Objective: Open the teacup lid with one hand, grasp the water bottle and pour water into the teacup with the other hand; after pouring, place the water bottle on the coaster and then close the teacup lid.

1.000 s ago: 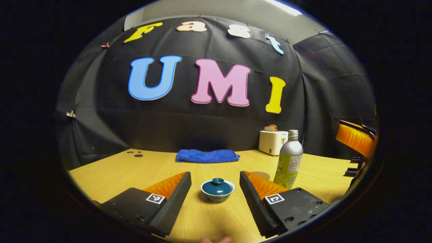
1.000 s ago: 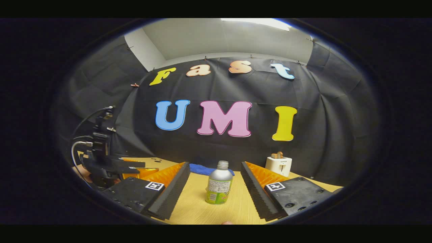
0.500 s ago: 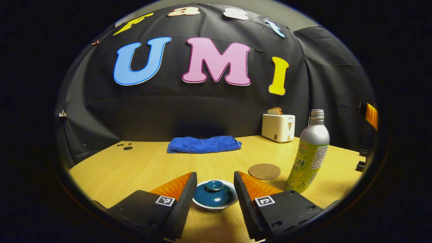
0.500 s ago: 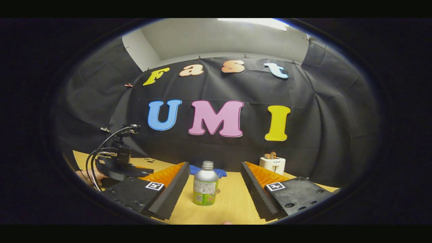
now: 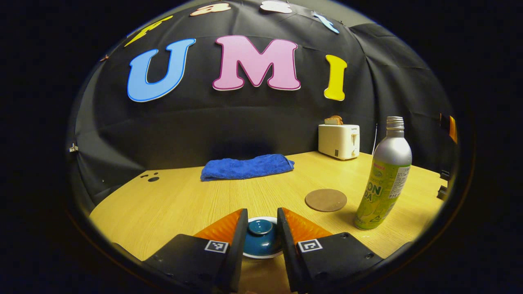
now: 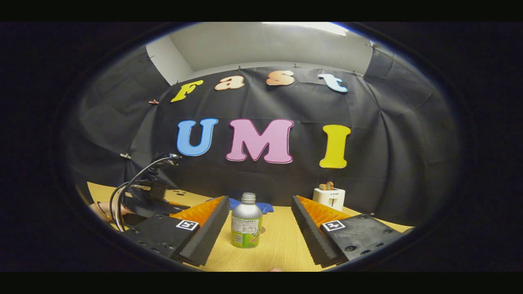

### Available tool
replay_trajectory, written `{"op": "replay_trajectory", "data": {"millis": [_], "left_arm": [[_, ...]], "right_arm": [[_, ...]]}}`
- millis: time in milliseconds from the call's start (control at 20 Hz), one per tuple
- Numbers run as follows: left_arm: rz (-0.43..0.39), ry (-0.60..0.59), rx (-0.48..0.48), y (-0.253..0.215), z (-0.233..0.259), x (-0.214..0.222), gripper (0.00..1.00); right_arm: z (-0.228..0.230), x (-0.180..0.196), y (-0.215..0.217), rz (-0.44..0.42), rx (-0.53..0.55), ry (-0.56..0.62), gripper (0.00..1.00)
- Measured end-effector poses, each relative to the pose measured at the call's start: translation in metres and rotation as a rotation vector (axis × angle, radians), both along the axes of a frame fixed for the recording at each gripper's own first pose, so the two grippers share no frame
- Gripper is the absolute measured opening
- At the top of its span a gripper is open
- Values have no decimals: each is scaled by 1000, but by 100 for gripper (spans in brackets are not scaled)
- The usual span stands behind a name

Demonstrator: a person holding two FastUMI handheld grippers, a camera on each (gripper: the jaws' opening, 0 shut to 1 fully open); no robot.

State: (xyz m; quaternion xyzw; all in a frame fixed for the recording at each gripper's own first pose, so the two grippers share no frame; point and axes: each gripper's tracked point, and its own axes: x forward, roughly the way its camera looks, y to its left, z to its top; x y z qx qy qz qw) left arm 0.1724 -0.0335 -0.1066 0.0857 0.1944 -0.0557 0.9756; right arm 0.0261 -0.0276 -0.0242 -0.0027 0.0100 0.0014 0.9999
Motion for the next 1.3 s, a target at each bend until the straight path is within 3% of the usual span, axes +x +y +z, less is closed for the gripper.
{"op": "replay_trajectory", "data": {"millis": [250,400,750,1150,1300], "left_arm": [[-4,37,27,0,-7,-1,46],[-4,38,30,-1,-6,-1,37],[6,2,-3,-3,-2,1,31],[-19,-132,-116,-13,36,-3,30],[-73,-177,-303,-29,74,-3,30]], "right_arm": [[5,0,1,6,-3,-13,93],[3,1,-3,0,10,-11,93],[-5,1,-15,-16,47,3,93],[-40,13,-5,27,125,88,92],[-63,30,5,56,138,149,92]]}}
